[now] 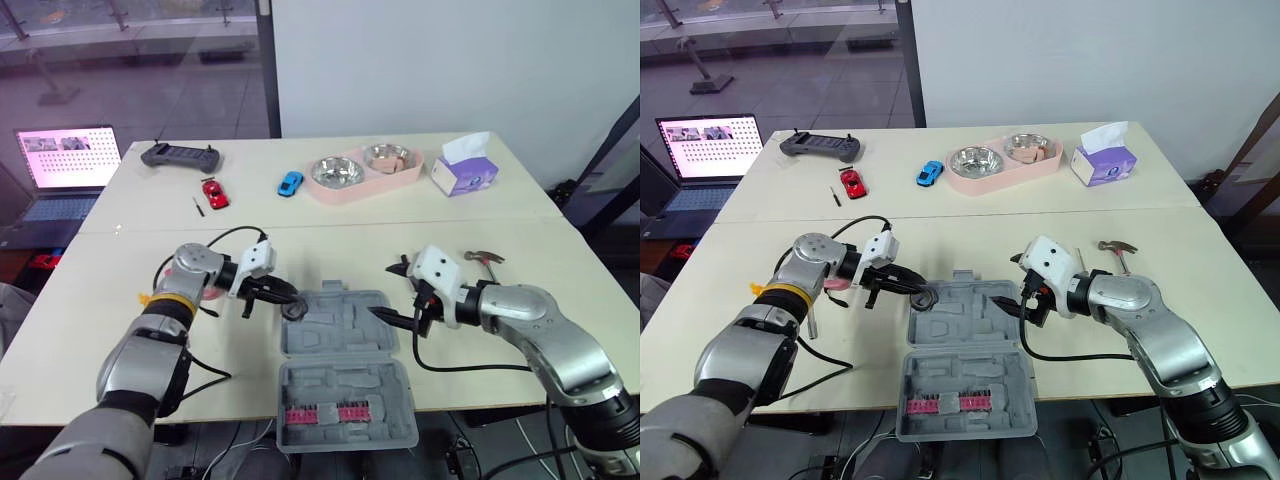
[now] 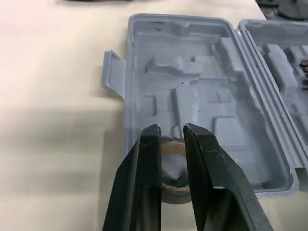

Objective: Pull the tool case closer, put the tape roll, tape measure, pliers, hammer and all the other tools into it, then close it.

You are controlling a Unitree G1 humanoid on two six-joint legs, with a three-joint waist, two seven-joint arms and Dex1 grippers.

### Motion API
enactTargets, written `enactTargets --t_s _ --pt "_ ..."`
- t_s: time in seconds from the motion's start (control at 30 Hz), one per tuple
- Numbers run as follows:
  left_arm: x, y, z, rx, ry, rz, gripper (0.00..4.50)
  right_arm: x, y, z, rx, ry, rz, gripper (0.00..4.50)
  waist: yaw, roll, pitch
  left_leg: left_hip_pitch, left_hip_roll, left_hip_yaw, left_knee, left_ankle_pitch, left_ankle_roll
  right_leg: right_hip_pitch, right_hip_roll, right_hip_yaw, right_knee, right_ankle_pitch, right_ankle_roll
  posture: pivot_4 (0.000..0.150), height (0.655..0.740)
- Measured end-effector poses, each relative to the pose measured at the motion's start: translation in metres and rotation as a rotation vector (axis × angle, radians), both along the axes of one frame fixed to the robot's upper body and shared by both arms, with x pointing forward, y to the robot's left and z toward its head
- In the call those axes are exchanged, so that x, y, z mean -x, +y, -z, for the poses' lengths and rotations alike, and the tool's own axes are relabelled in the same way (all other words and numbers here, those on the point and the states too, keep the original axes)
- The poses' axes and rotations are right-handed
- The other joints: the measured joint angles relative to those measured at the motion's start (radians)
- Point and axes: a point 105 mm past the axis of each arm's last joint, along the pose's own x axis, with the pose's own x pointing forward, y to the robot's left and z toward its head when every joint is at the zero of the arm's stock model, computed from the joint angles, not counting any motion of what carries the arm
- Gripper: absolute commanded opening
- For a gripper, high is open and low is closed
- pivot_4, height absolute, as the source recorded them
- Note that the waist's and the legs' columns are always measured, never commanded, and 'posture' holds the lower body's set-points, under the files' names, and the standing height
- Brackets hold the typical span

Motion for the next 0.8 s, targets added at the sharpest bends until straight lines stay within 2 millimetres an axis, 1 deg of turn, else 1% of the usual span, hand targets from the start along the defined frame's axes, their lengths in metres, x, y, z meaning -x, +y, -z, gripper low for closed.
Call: enactTargets --t_s 0.13,0.33,0.4,0.6,0.7,0.8 --pt "0.001 0.001 0.004 0.031 -0.024 -0.034 0.66 0.000 0.000 0.000 0.000 -0.002 0.002 4.50 0.000 0.000 0.000 0.000 0.000 0.000 0.000 0.000 0.000 0.000 0.000 0.000 0.000 0.000 0.000 0.150 0.7400" --pt "0.010 -0.001 0.020 0.060 -0.012 -0.063 0.66 0.000 0.001 0.000 -0.006 -0.002 0.005 4.50 0.001 0.000 0.000 0.000 0.000 0.000 0.000 0.000 0.000 0.000 0.000 0.000 0.000 0.000 0.000 0.150 0.7400" --pt "0.010 -0.002 0.021 0.067 -0.018 -0.072 0.66 0.000 0.001 0.001 -0.008 -0.002 0.007 4.50 0.002 0.000 0.000 0.000 0.000 0.000 0.000 0.000 0.000 0.000 0.000 0.000 0.000 0.000 0.000 0.150 0.7400" --pt "0.007 -0.004 0.025 0.022 -0.119 -0.089 0.66 0.000 0.000 0.003 -0.008 0.004 0.014 4.50 0.002 0.000 -0.002 0.001 0.000 0.000 0.000 0.000 0.000 0.001 0.000 0.000 0.000 0.000 0.000 0.150 0.7400" --pt "0.006 -0.006 0.029 -0.006 -0.154 -0.084 0.66 0.000 0.000 0.003 -0.008 0.003 0.018 4.50 0.002 0.002 -0.005 0.004 0.000 0.000 0.000 0.000 0.000 0.004 0.000 0.000 0.000 0.000 0.000 0.150 0.7400" --pt "0.006 -0.006 0.032 -0.030 -0.159 -0.086 0.66 0.001 0.000 0.004 -0.008 0.004 0.018 4.50 0.002 0.002 -0.006 0.013 0.000 0.000 -0.002 -0.001 0.001 0.013 0.000 0.000 -0.002 0.000 0.000 0.150 0.7400"
